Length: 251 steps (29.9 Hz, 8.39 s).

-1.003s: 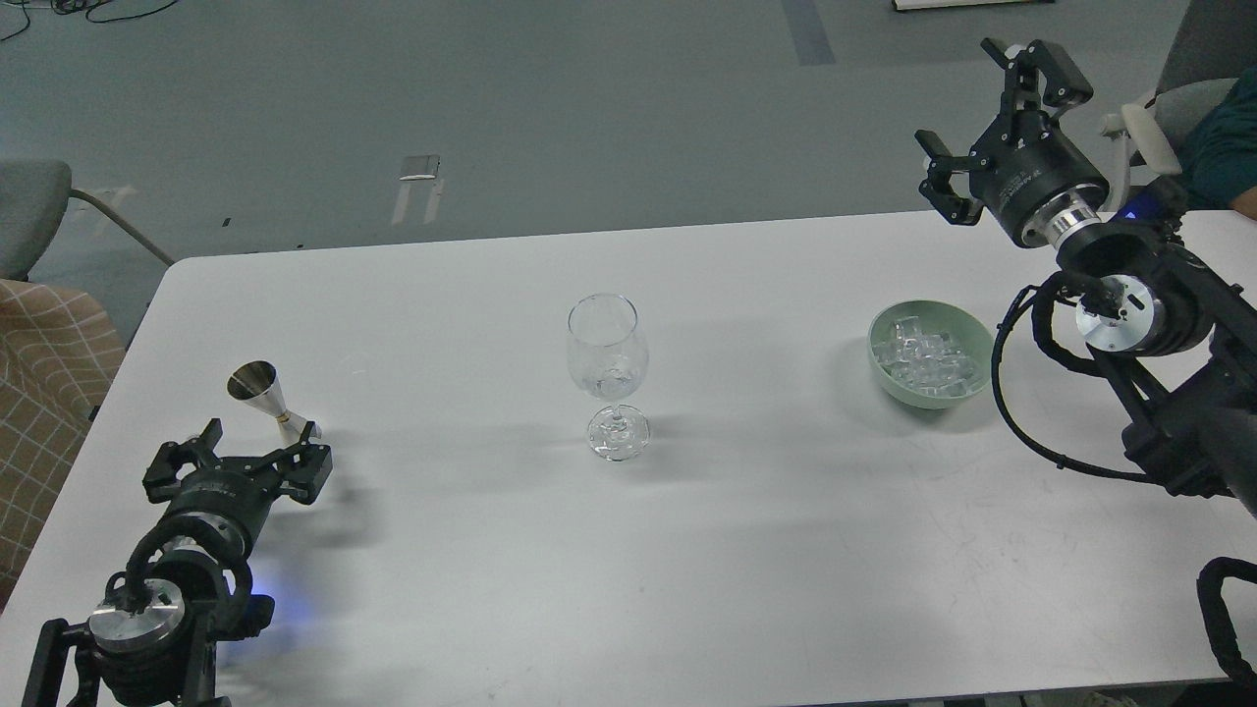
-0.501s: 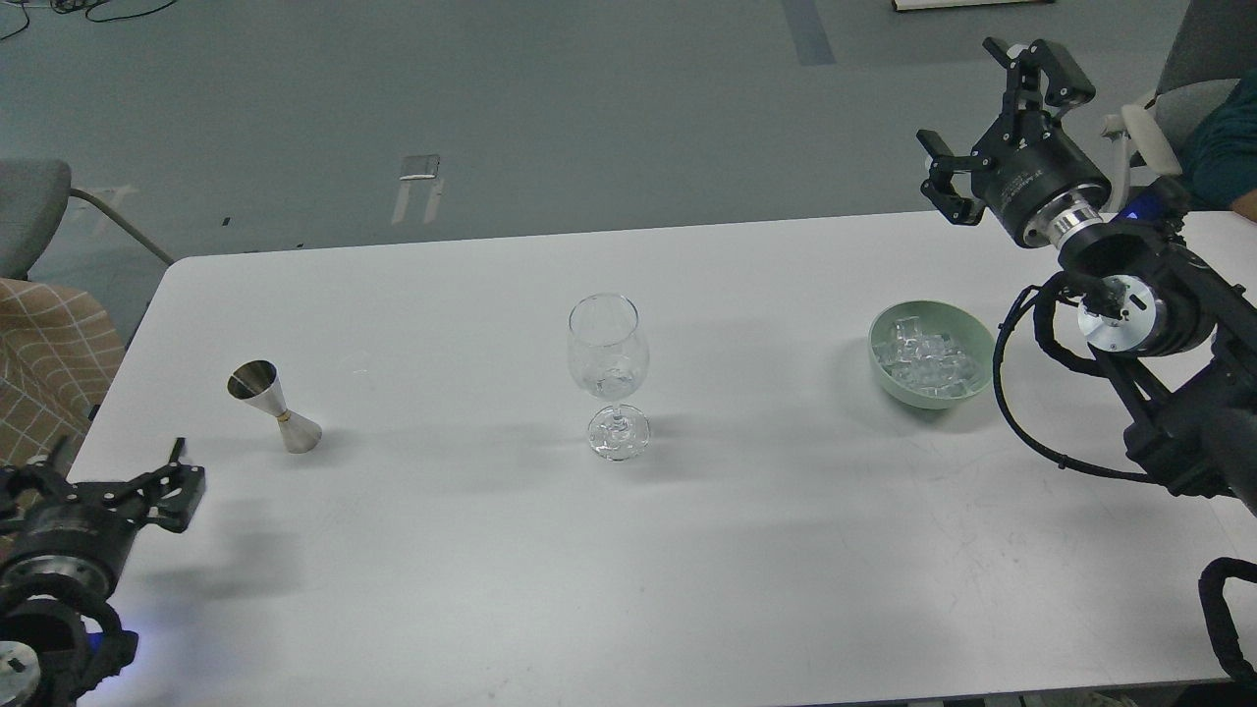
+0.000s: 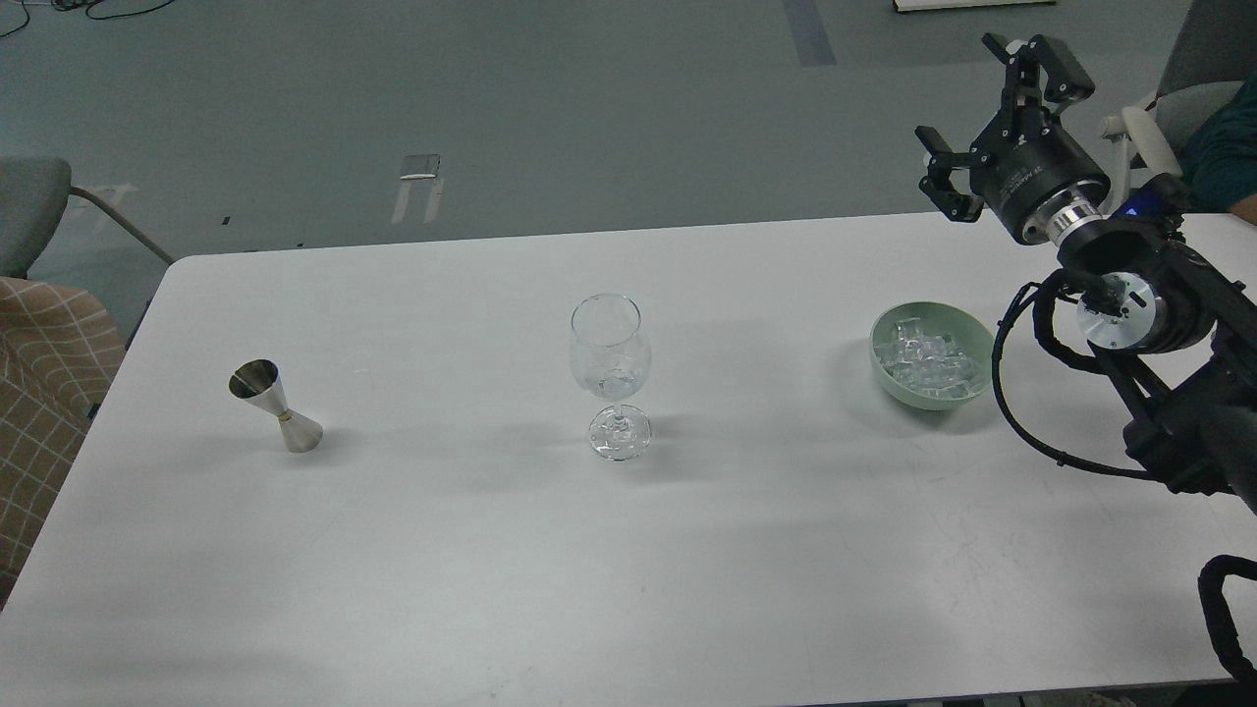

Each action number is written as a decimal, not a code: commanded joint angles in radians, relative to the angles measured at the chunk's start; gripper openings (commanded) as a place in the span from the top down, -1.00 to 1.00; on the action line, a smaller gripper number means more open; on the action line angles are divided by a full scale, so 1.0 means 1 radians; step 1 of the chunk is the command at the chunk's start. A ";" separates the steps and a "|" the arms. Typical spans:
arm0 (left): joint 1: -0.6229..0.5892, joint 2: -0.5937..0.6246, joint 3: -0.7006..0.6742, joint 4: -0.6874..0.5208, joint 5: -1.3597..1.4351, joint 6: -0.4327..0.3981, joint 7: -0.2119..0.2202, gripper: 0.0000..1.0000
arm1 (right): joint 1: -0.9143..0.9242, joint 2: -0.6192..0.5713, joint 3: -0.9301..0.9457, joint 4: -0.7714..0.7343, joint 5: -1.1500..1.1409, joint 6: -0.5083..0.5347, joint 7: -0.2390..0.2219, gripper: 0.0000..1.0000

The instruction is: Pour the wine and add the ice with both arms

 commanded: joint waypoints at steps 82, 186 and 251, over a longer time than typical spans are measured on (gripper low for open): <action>-0.220 -0.231 0.452 0.014 0.133 0.068 -0.063 -0.96 | -0.295 -0.107 -0.251 0.053 -1.628 -0.296 0.066 -0.45; -0.223 -0.222 0.449 0.000 0.134 0.074 -0.064 -0.97 | 0.027 -0.329 -0.278 0.696 -1.646 0.043 0.055 0.92; -0.209 -0.243 0.429 -0.003 0.133 0.074 -0.071 -0.96 | 0.104 0.056 -0.463 0.529 -1.770 0.126 0.006 0.89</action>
